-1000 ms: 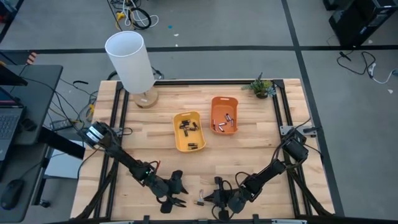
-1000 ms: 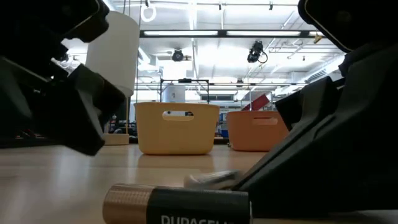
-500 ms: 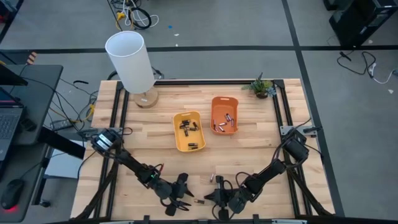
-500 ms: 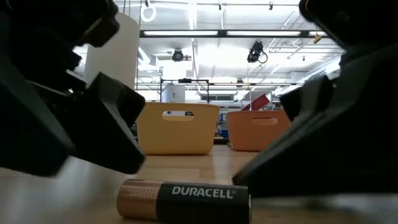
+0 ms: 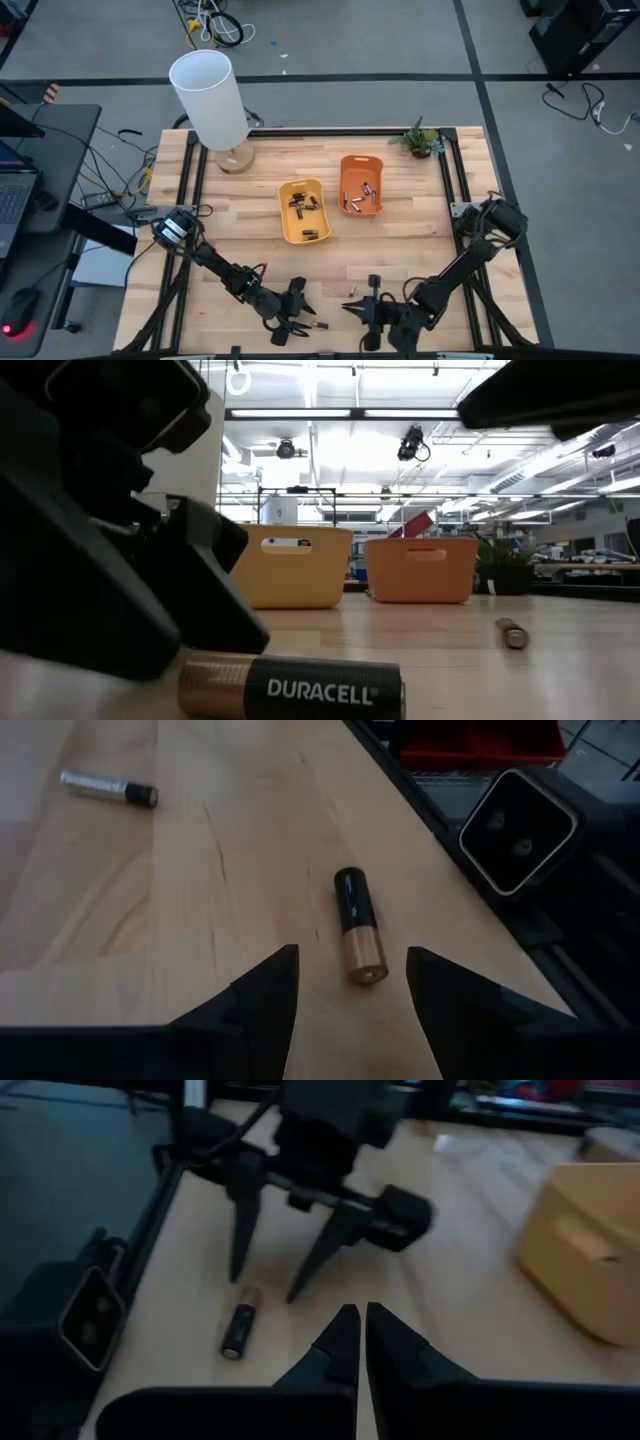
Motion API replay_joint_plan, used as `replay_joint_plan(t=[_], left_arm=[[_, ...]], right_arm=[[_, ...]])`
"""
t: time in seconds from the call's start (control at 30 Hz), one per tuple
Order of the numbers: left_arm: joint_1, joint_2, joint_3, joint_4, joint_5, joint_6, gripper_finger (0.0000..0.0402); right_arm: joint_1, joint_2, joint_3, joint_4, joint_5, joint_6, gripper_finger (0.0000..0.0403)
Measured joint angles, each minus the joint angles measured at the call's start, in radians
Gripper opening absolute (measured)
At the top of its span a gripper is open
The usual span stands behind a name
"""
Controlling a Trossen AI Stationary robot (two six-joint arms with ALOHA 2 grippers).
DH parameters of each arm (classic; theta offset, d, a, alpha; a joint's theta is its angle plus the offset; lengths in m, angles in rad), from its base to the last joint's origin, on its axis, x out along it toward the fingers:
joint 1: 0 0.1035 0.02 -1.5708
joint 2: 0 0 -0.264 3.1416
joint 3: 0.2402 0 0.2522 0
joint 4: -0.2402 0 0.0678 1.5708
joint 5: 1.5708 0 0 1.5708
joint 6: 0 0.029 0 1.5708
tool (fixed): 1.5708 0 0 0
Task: Sort batteries
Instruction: Put the black battery into the yellow bin
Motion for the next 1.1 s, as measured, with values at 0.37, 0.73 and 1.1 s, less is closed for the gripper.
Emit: replay_joint_plan(t=[0.37, 0.73, 1.1], left_arm=[[-0.001, 0.066, 0.034, 0.058, -0.042, 0.025, 0.0202], [0.0, 0.079, 0.056, 0.045, -0.052, 0.03, 0.0132], [0.008, 0.083, 0.054, 0.071, -0.102, 0.053, 0.0068]], right_arm=[[0.02, -0.03, 0.0, -0.36, 0.061, 0.295, 0.0016], [0.068, -0.026, 0.001, -0.653, 0.025, 0.531, 0.0033], [0.107, -0.067, 0.001, -0.774, -0.407, 0.659, 0.0068]])
